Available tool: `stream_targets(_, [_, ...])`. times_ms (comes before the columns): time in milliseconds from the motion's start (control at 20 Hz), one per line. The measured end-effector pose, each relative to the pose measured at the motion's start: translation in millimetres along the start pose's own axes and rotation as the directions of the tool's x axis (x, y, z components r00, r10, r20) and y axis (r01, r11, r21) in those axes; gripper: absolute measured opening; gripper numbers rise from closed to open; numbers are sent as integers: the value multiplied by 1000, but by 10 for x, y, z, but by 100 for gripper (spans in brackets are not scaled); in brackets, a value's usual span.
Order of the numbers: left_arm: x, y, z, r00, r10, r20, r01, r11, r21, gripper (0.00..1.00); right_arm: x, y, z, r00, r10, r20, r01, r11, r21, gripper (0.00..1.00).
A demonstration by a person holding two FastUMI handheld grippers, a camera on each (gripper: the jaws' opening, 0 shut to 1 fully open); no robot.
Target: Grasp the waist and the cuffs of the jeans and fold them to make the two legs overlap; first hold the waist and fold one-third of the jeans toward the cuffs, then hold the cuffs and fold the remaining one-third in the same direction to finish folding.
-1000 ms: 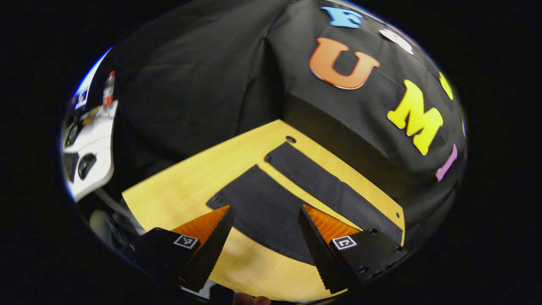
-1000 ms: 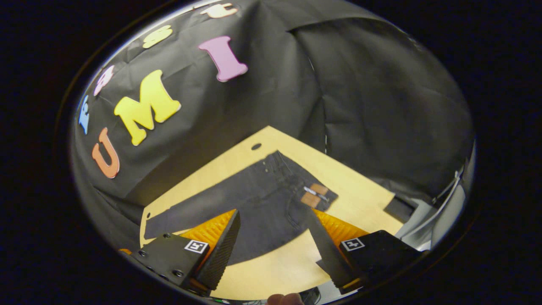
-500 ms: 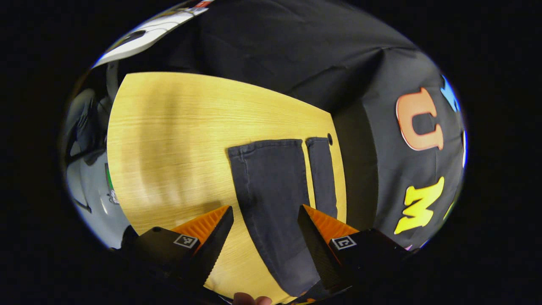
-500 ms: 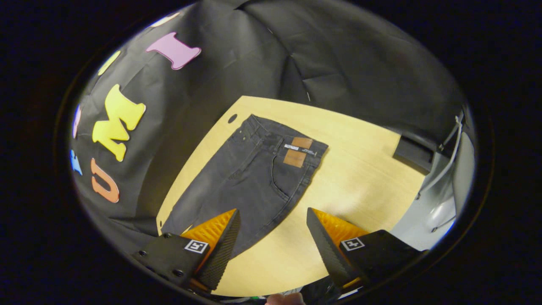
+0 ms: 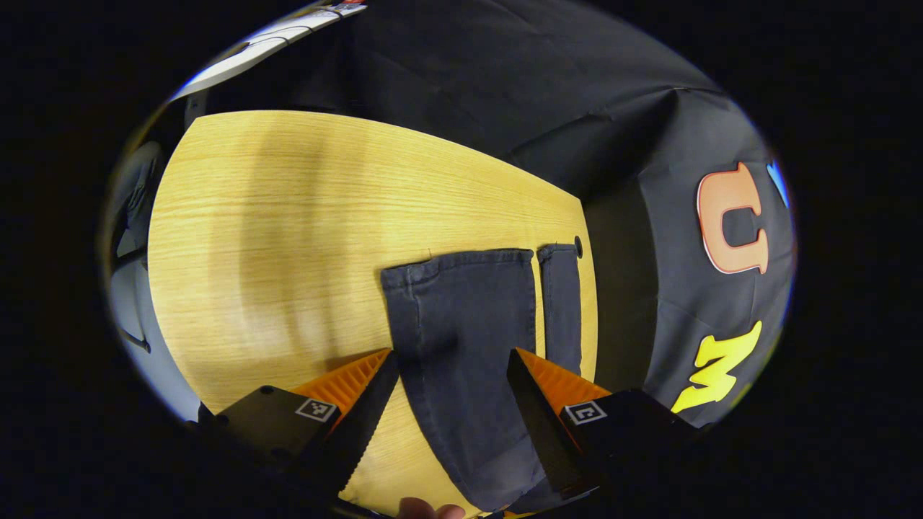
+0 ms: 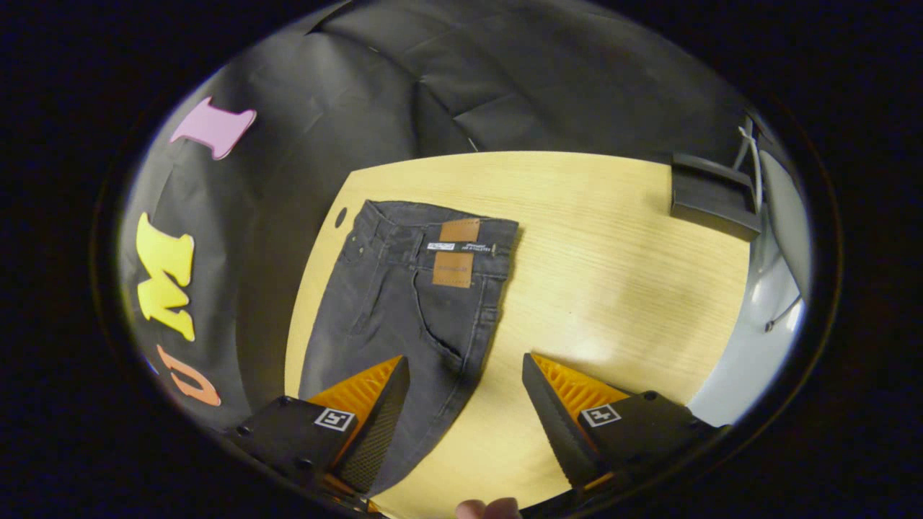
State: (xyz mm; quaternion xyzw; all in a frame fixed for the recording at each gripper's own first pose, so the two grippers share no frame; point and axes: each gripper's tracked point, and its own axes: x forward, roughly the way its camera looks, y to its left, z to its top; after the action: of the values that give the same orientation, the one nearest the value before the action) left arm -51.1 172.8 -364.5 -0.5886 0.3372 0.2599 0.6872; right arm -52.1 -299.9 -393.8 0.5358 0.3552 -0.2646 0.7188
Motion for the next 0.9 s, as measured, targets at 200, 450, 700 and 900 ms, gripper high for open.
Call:
stream_targets(200, [121, -114, 21, 1000, -11, -1, 11, 1000, -3, 98, 177, 172, 135, 1000, 8, 16, -8, 1000, 17, 95])
stream_targets(450, [296, -303, 25, 999, -32, -18, 32, 999, 11, 98, 410, 363, 189, 1000, 5, 18, -6, 1000, 7, 91])
stream_targets(700, [524, -460, 39, 999, -34, -29, 34, 999, 10, 96, 394, 314, 178, 996, -90, 12, 91, 995, -41, 86])
stream_targets(900, [641, -442, 19, 999, -13, -43, 14, 1000, 15, 64, 445, 236, 205, 984, -180, -11, 180, 983, 21, 72])
